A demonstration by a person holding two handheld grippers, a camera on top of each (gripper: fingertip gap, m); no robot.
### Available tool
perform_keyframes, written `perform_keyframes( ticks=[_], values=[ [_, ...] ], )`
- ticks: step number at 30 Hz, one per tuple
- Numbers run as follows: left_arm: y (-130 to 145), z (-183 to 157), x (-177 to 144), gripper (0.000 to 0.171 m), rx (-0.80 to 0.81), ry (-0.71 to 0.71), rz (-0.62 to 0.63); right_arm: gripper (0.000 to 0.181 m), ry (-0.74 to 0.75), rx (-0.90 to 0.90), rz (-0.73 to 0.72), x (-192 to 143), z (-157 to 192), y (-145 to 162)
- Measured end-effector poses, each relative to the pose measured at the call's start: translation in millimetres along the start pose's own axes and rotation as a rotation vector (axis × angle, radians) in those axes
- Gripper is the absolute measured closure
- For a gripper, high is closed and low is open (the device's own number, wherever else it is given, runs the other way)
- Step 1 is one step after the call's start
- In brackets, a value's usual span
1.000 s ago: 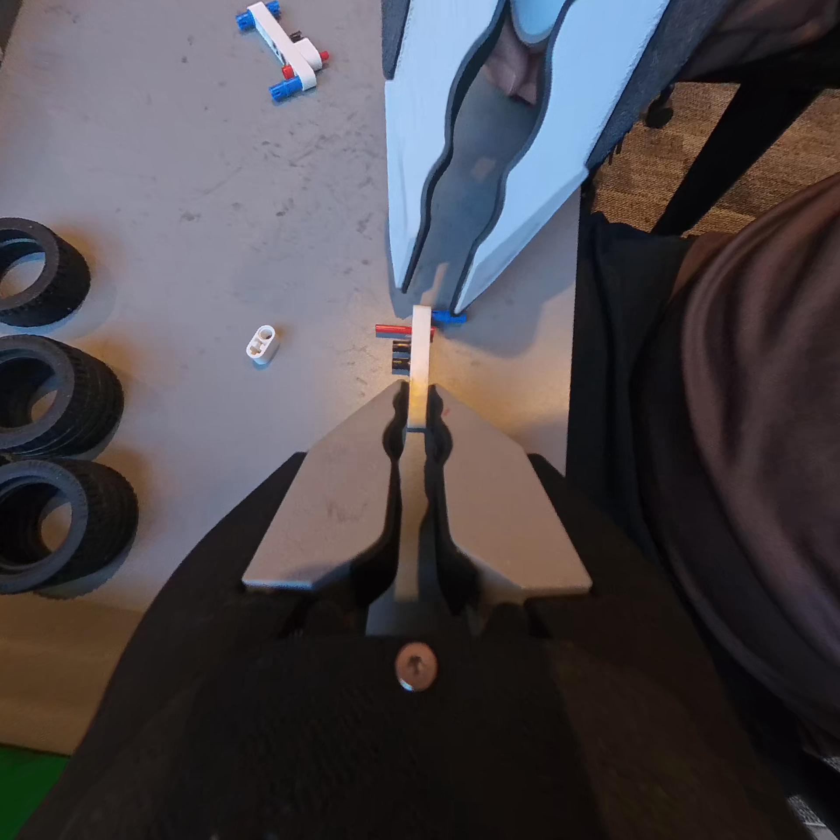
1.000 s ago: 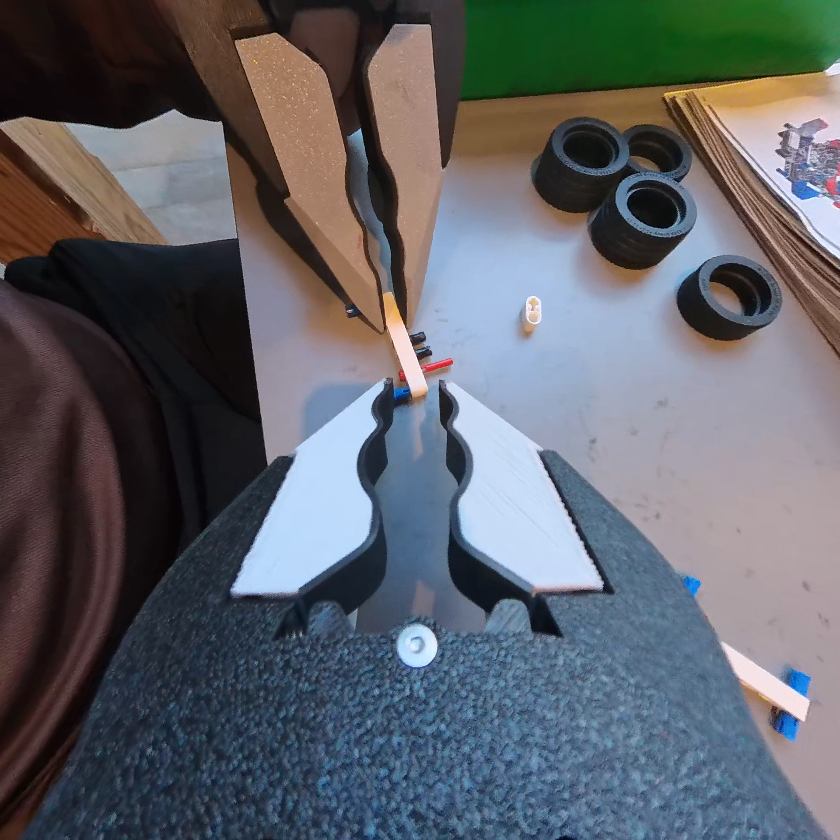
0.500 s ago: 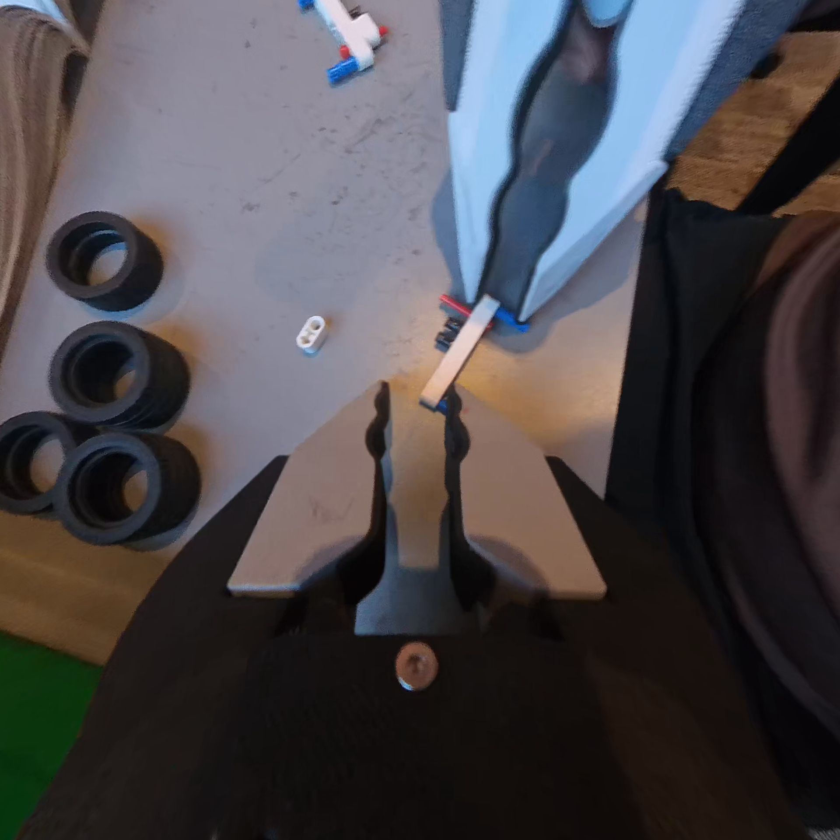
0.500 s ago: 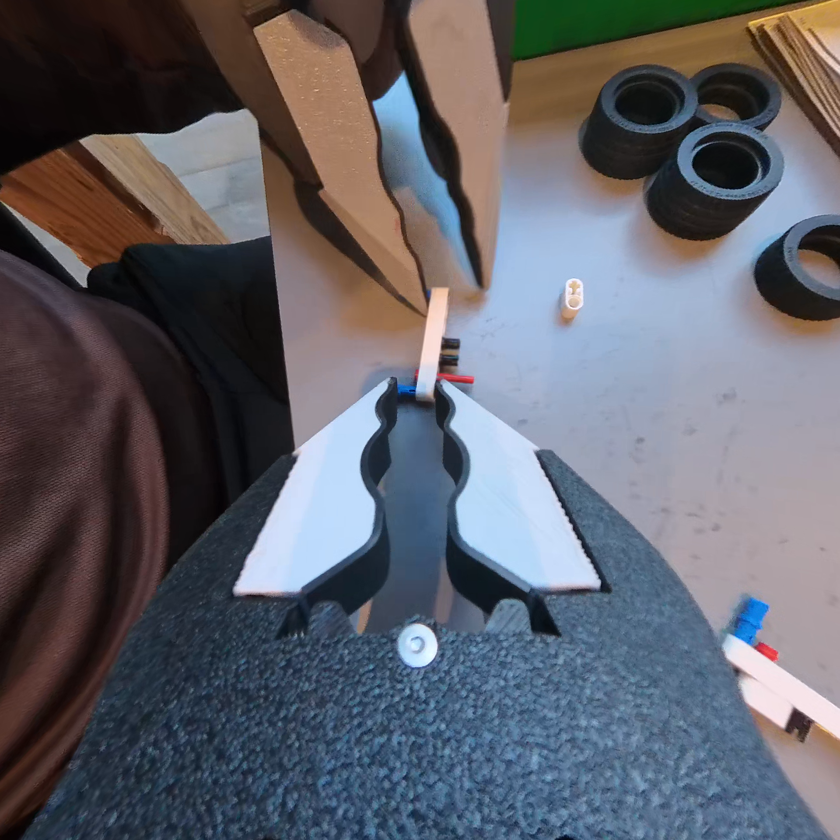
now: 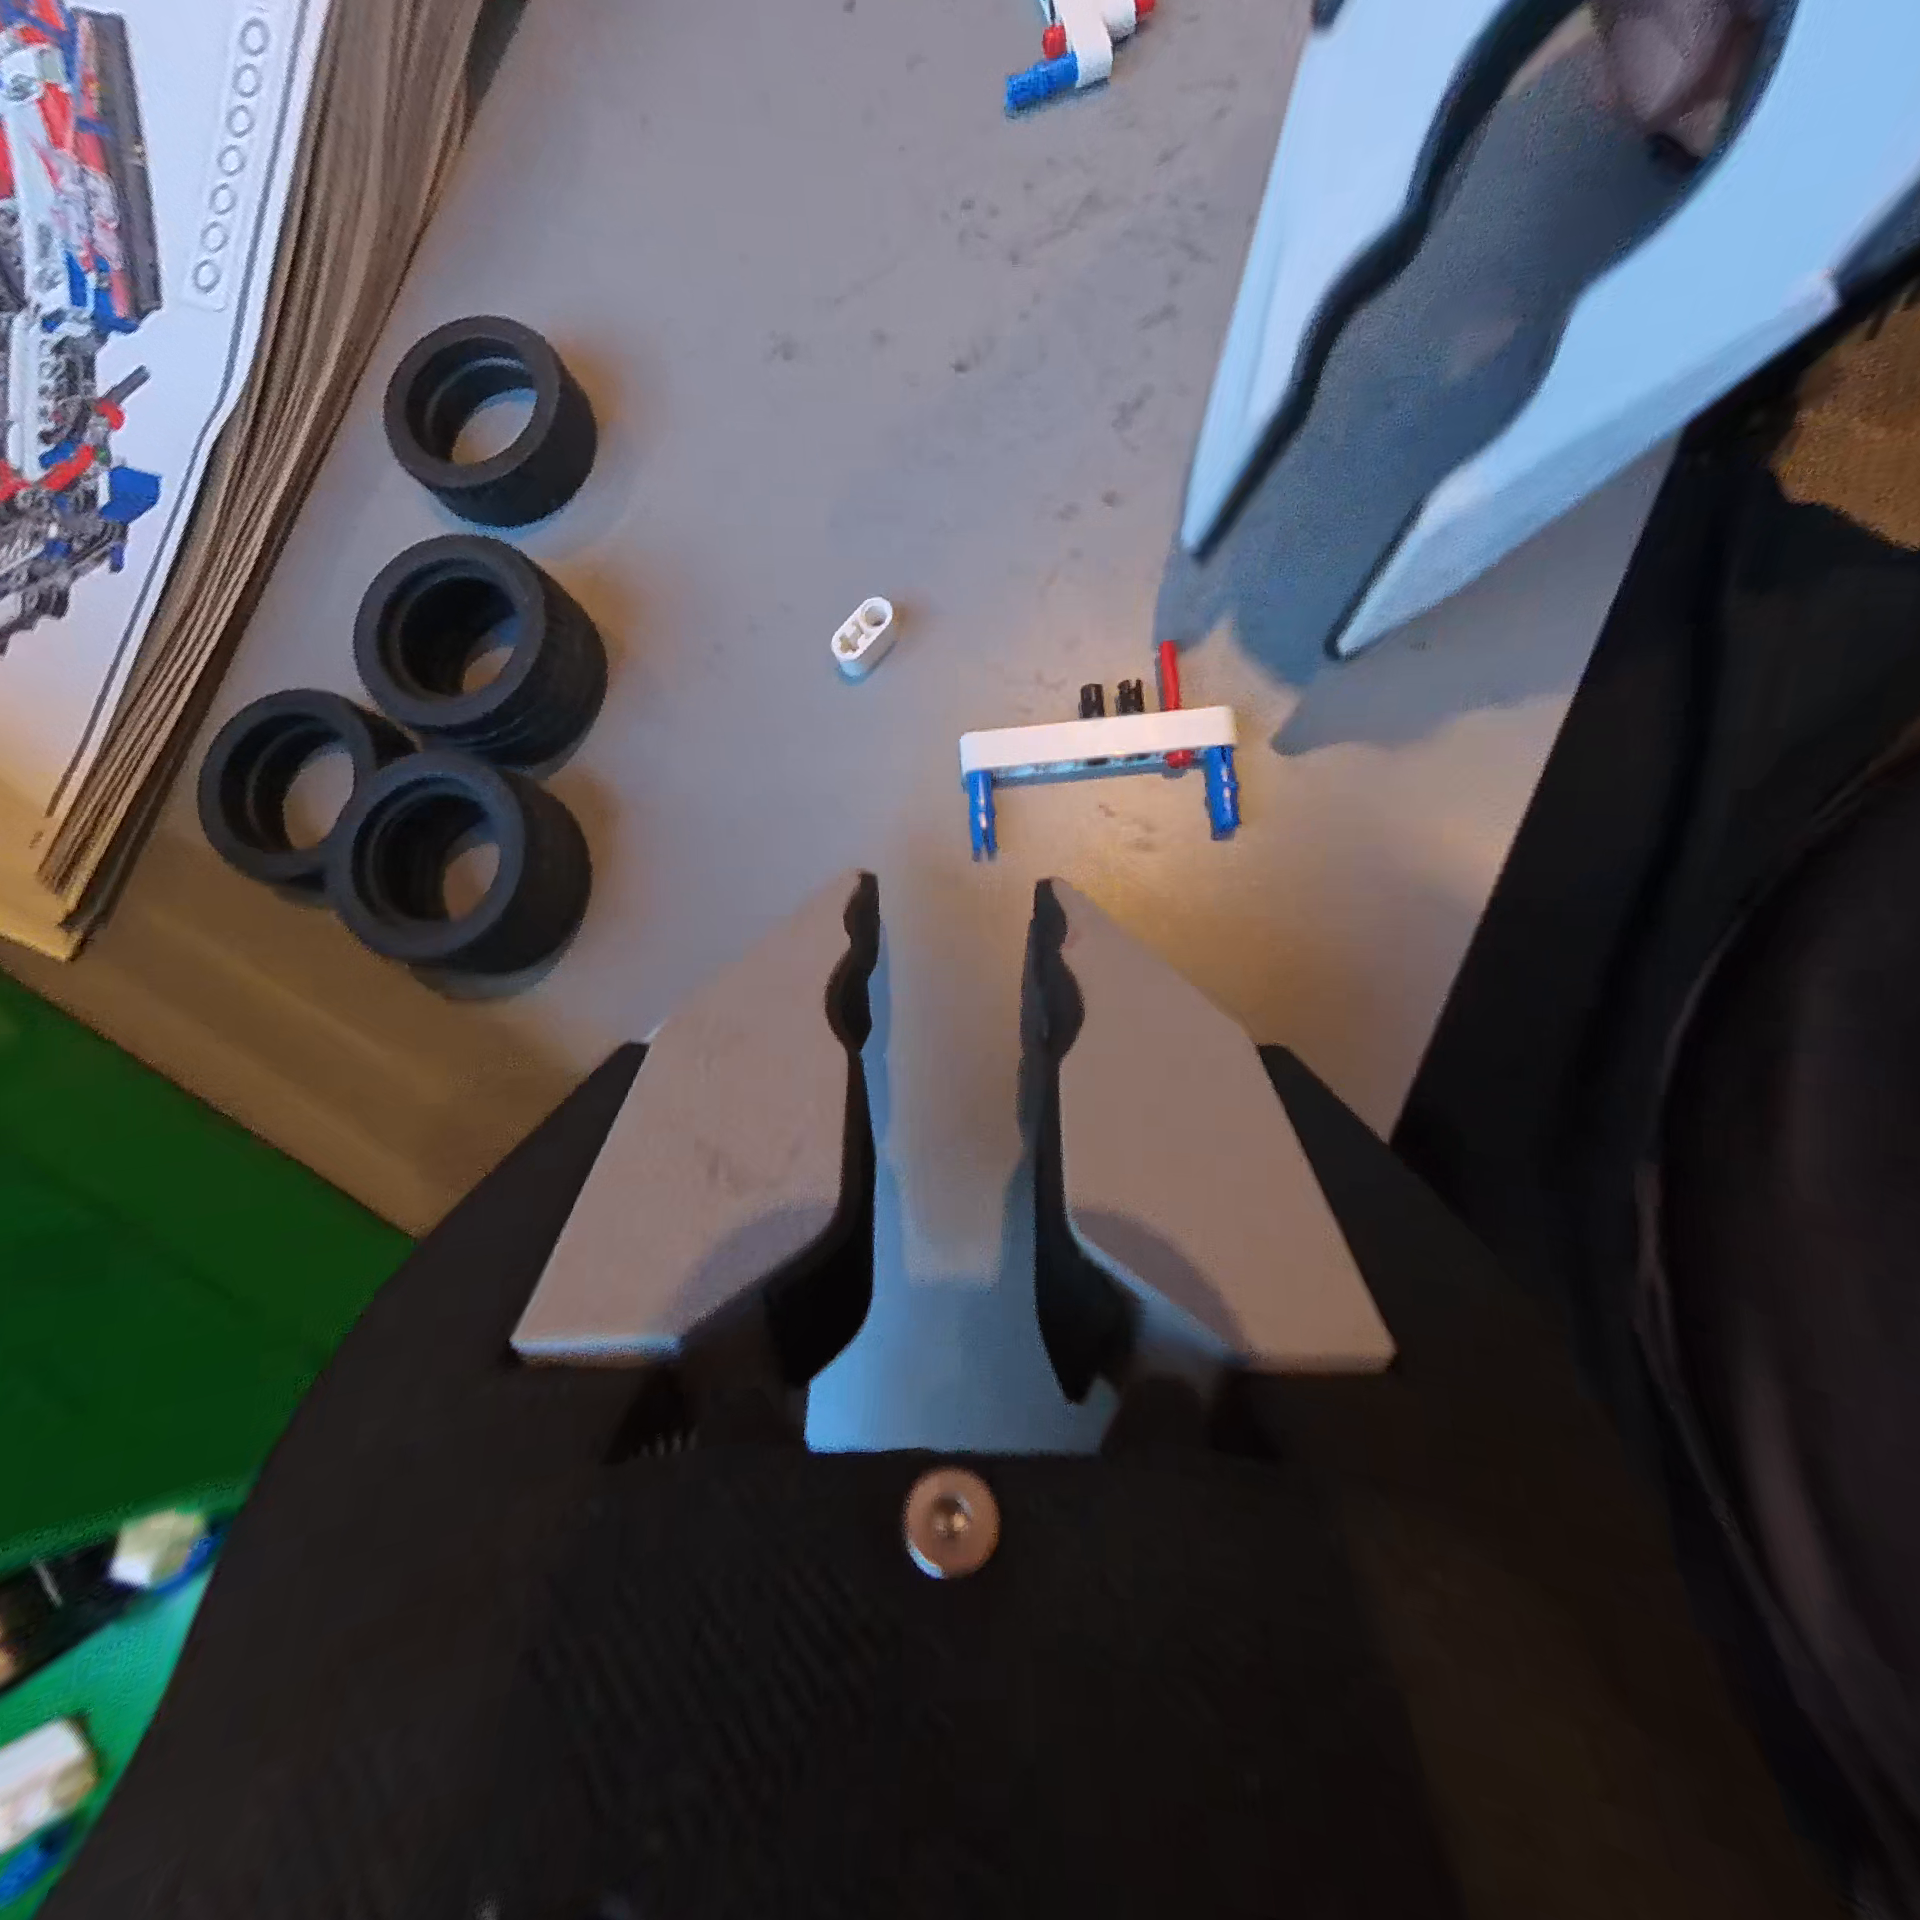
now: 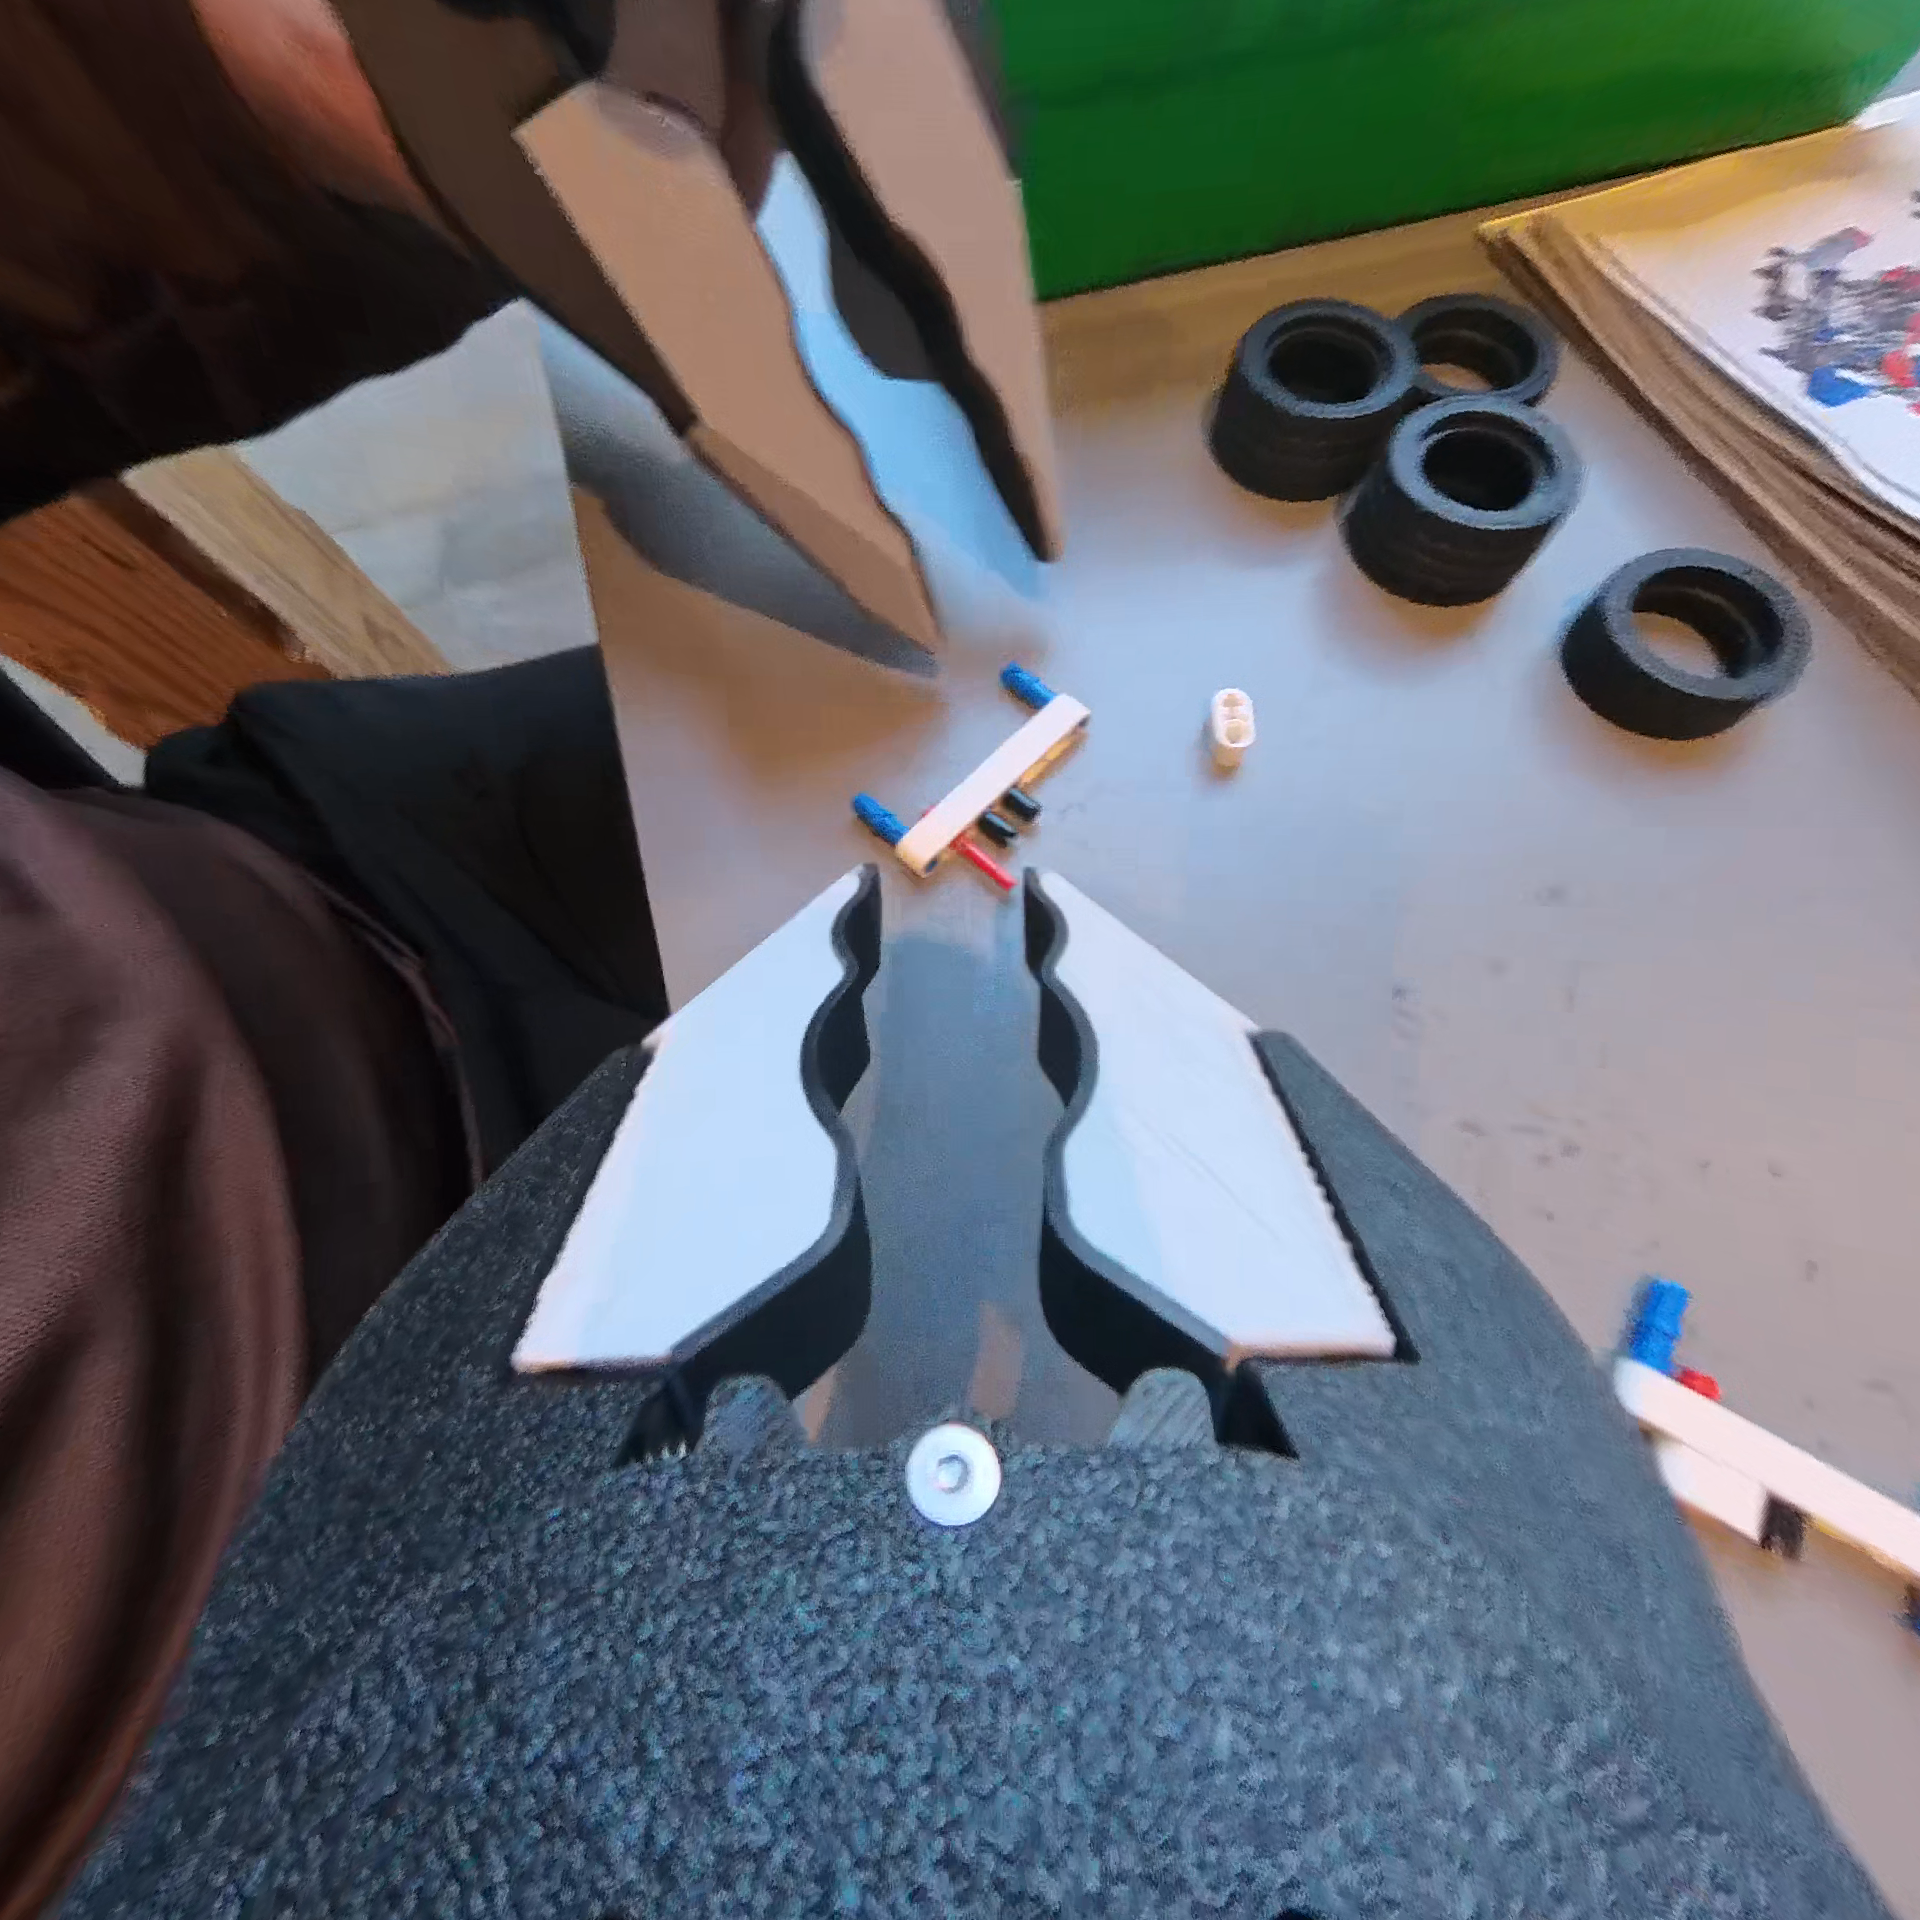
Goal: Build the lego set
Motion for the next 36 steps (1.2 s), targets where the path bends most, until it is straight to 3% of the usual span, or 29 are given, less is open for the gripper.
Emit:
perform_keyframes(
  ticks=[8, 11, 16, 20, 27, 36],
  values=[
    [27, -11, -10, 0.13, -0.098, -0.015, -0.137, 0.117, 0.033, 0.178, -0.106, -33, -35, 0],
    [24, -10, -14, 0.119, -0.077, -0.025, -0.184, 0.125, 0.084, 0.169, -0.076, -28, -44, 3],
    [12, -1, -23, 0.115, -0.041, -0.041, -0.318, 0.148, 0.191, 0.088, -0.109, -21, -51, 1],
    [10, -4, -18, 0.118, 0.01, 0.066, -0.308, 0.16, 0.197, 0.069, -0.125, -20, -54, -3],
    [5, -7, -14, 0.131, 0.099, 0.03, -0.304, 0.161, 0.19, 0.131, -0.049, -13, -71, 6],
    [5, -6, -14, 0.132, 0.098, 0.023, -0.307, 0.154, 0.158, 0.154, -0.059, -14, -72, 6]
  ],
)
Point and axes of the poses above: each gripper's, where its closed fingertips meet, x out along the fingers, y out of its underside, z = x × y across the jaws, the point moved 4 cm from there along -x, back along the fingers, and after that the axes turned 7 degrees about z, right-handed, at the moved point
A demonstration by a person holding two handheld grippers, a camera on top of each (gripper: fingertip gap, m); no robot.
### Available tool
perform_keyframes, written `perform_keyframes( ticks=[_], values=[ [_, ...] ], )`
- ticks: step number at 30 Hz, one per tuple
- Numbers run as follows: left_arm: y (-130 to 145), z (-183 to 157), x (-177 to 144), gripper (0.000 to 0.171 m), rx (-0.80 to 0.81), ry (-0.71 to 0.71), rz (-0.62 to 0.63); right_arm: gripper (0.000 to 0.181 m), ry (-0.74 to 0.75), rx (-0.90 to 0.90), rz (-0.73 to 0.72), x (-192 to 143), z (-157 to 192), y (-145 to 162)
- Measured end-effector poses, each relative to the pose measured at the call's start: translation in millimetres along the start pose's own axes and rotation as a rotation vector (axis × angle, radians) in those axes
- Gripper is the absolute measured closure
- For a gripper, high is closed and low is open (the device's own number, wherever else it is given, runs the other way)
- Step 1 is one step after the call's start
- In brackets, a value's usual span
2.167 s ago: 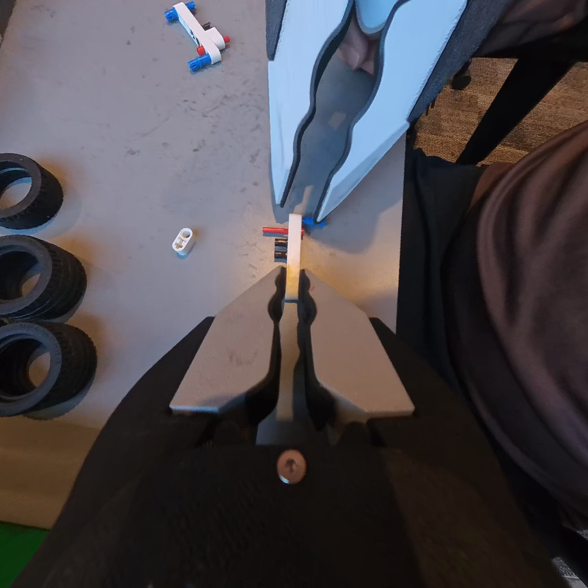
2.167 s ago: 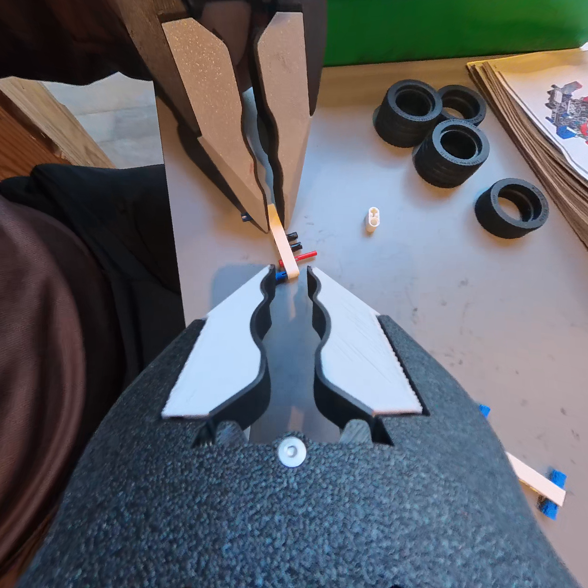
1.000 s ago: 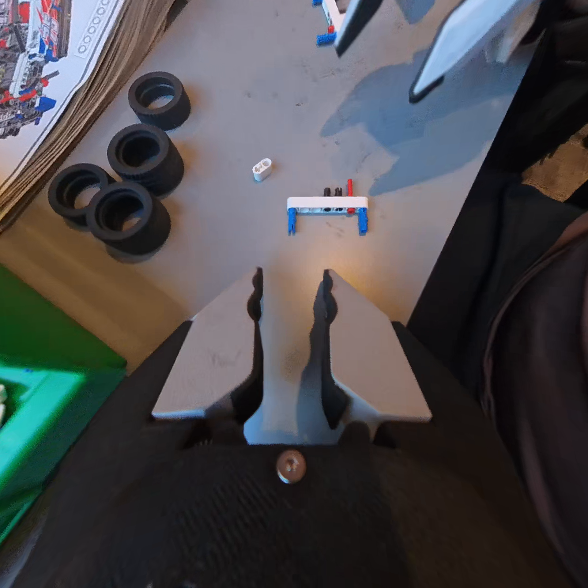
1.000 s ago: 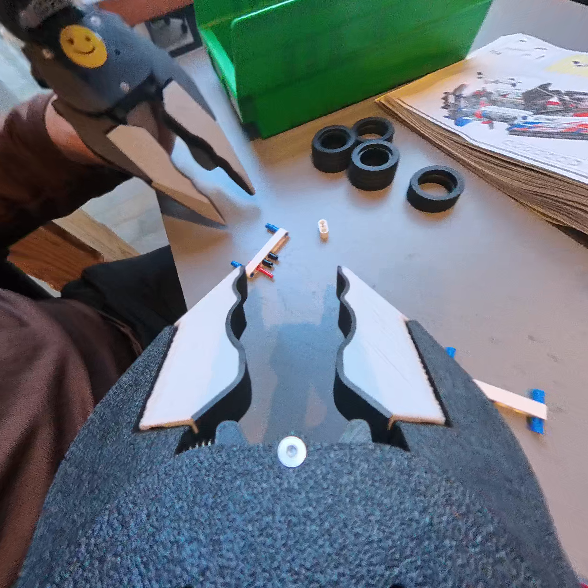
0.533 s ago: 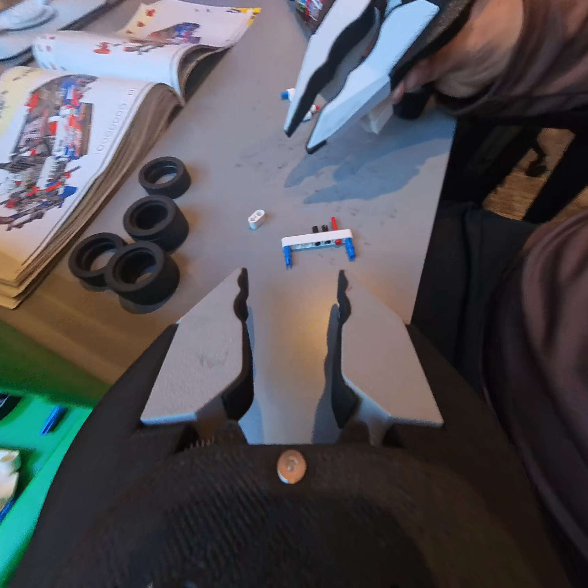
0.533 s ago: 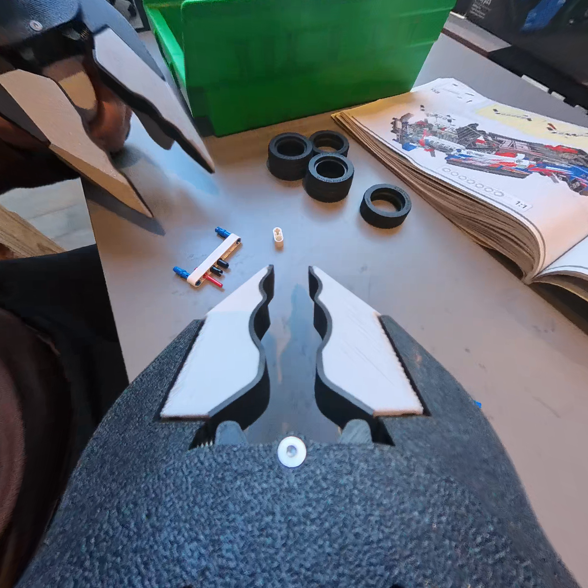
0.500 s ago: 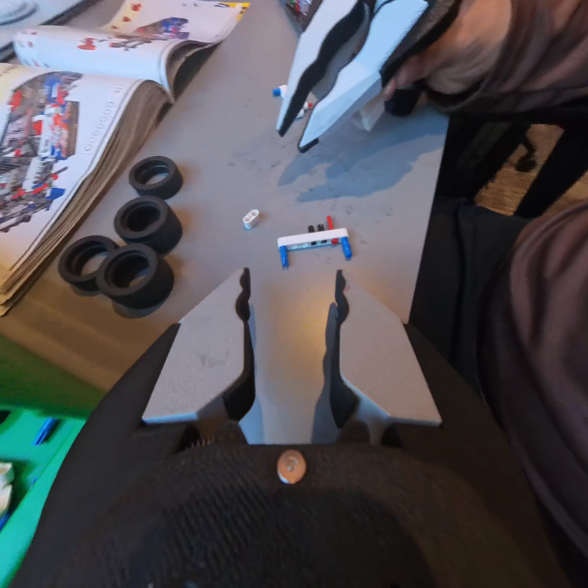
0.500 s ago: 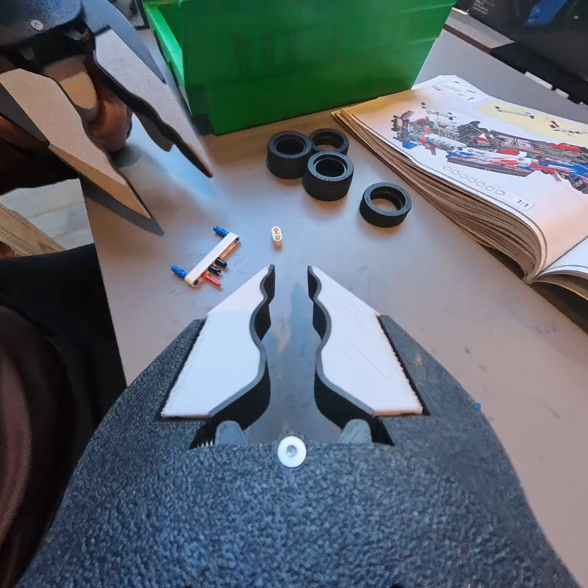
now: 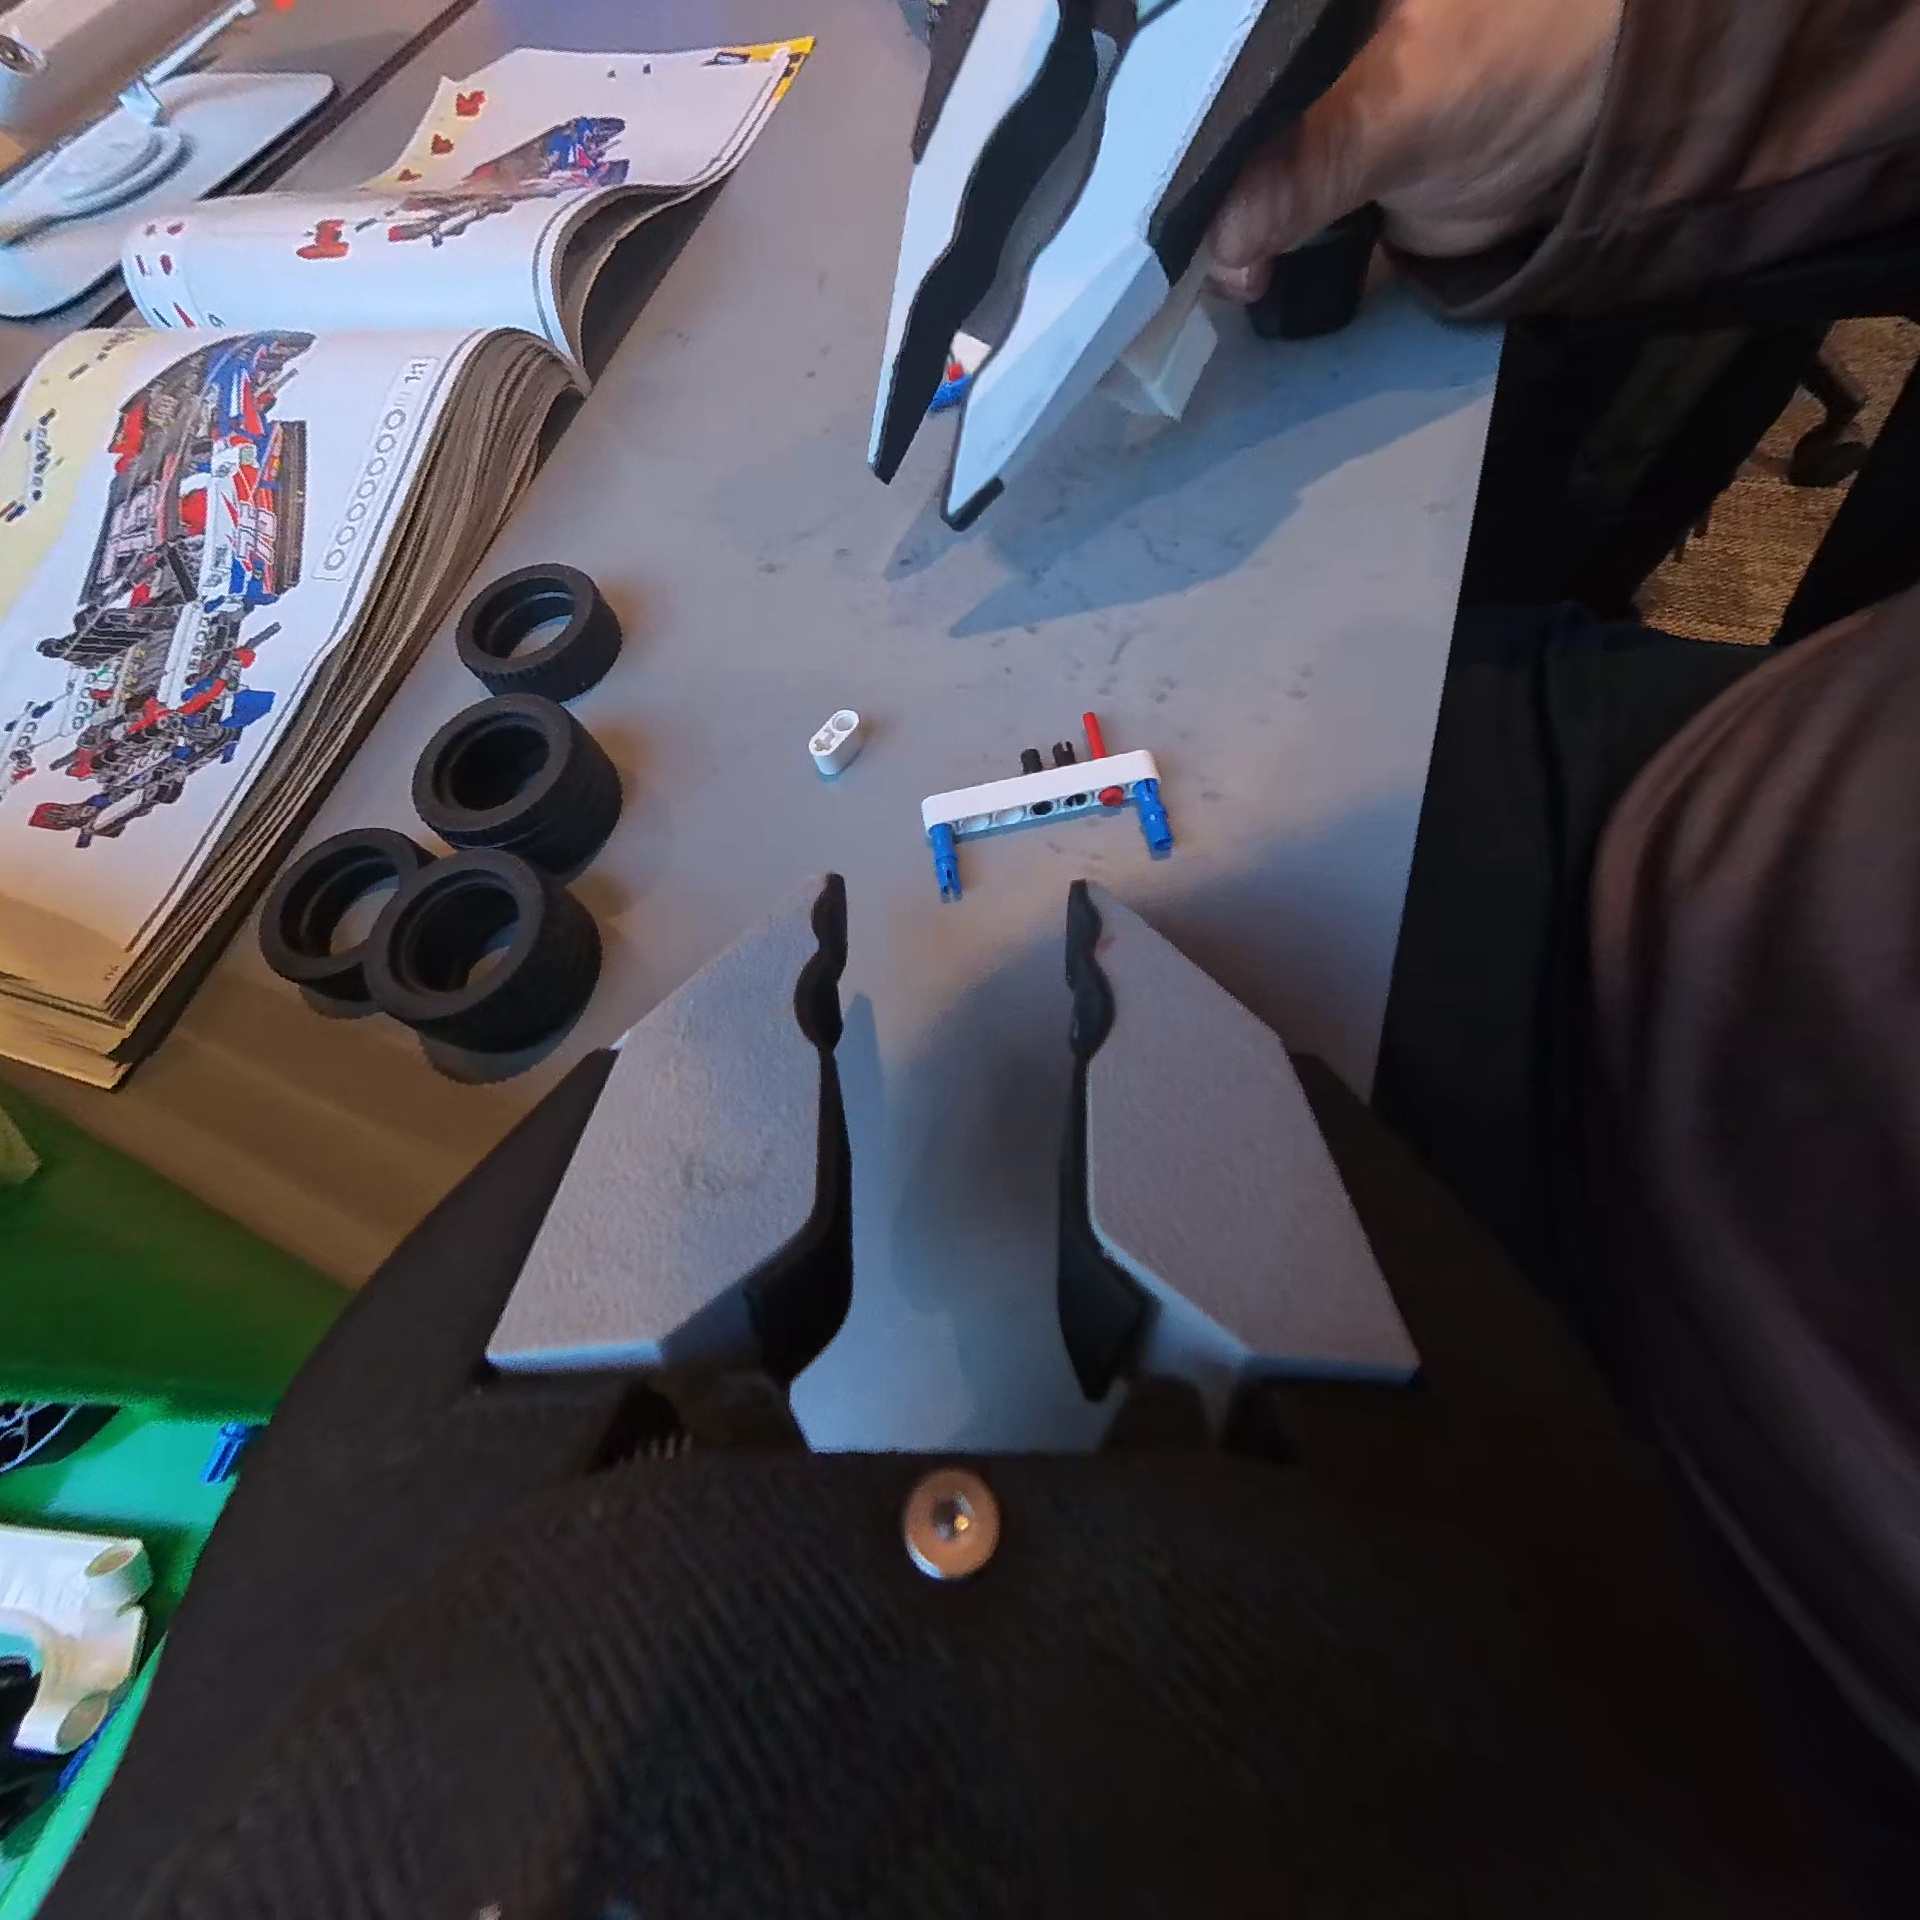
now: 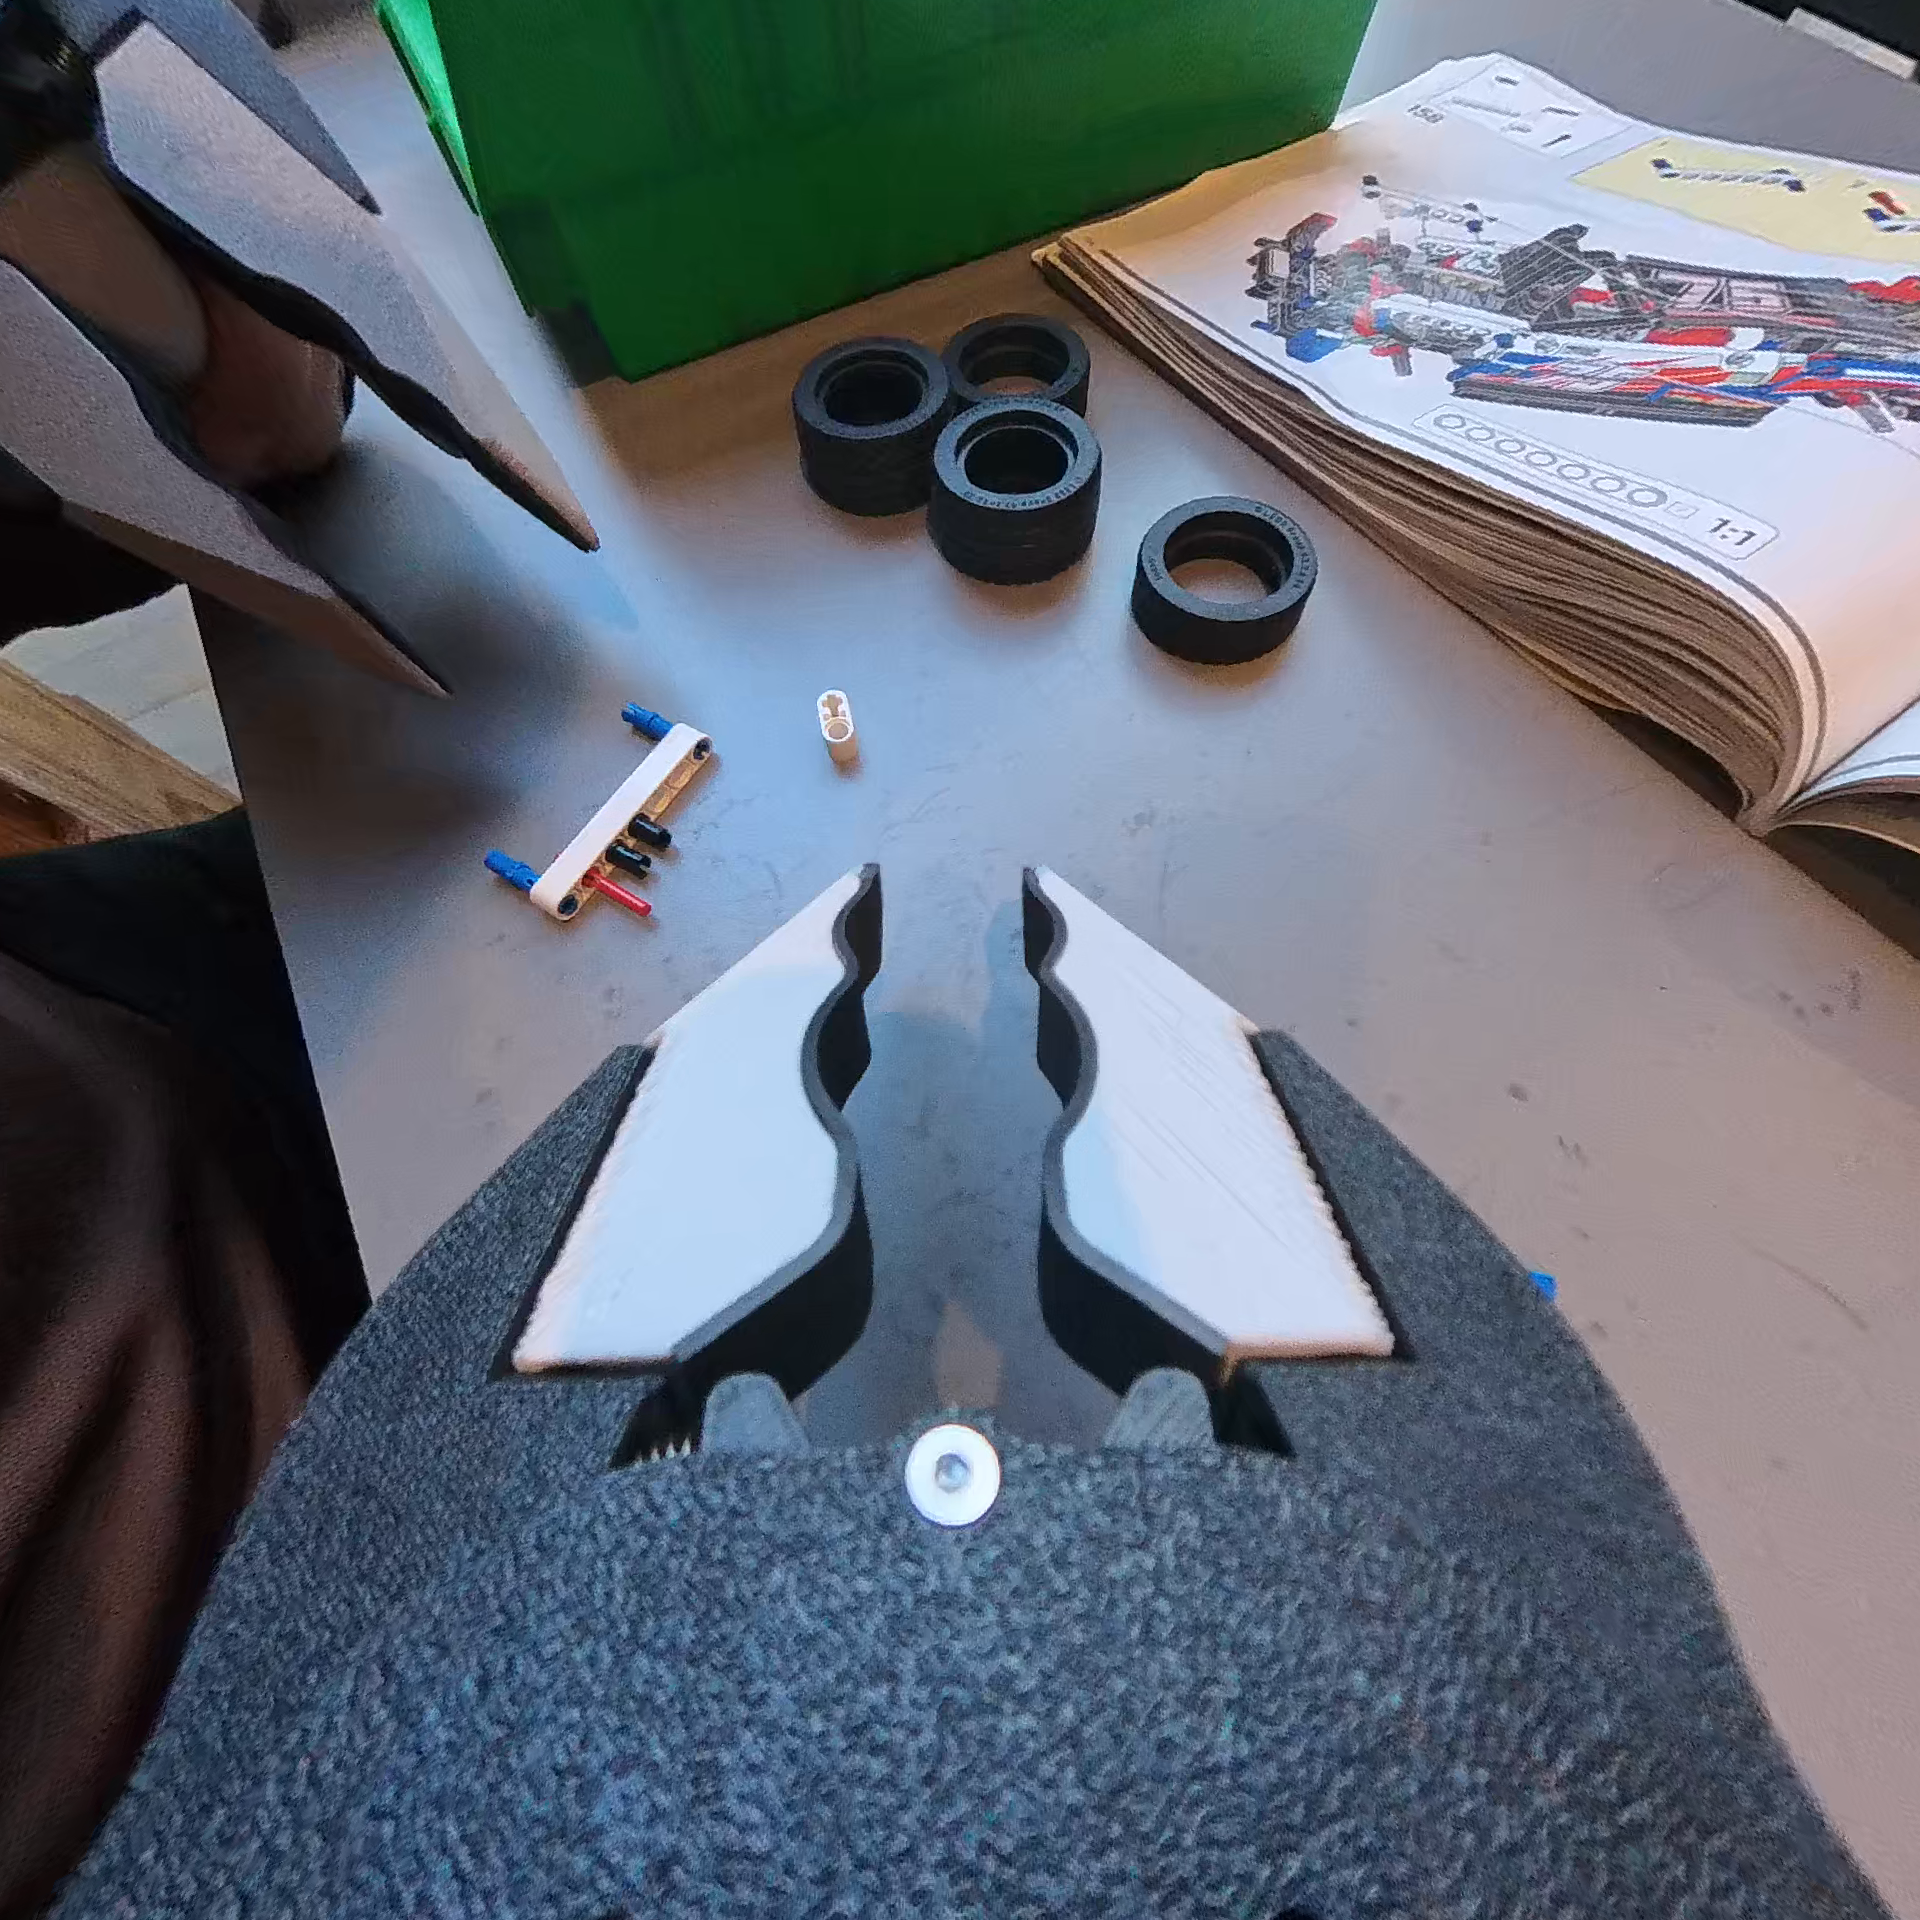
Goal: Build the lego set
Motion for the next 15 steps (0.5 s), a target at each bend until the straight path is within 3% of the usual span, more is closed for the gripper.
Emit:
perform_keyframes(
  ticks=[15],
  values=[
    [1.9, -1.4, 2.7, 0.13, 0.033, -0.037, 0.027, 0.151, 0.022, -0.024, 0.07, 9.0, 1.1, 3.5]
  ],
)
Point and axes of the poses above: each gripper's, where its closed fingertips meet, x out along the fingers, y out of its underside, z = x × y across the jaws, the point moved 4 cm from there along -x, back along the fingers, and after that the axes turned 7 degrees about z, right-handed, at the moved point
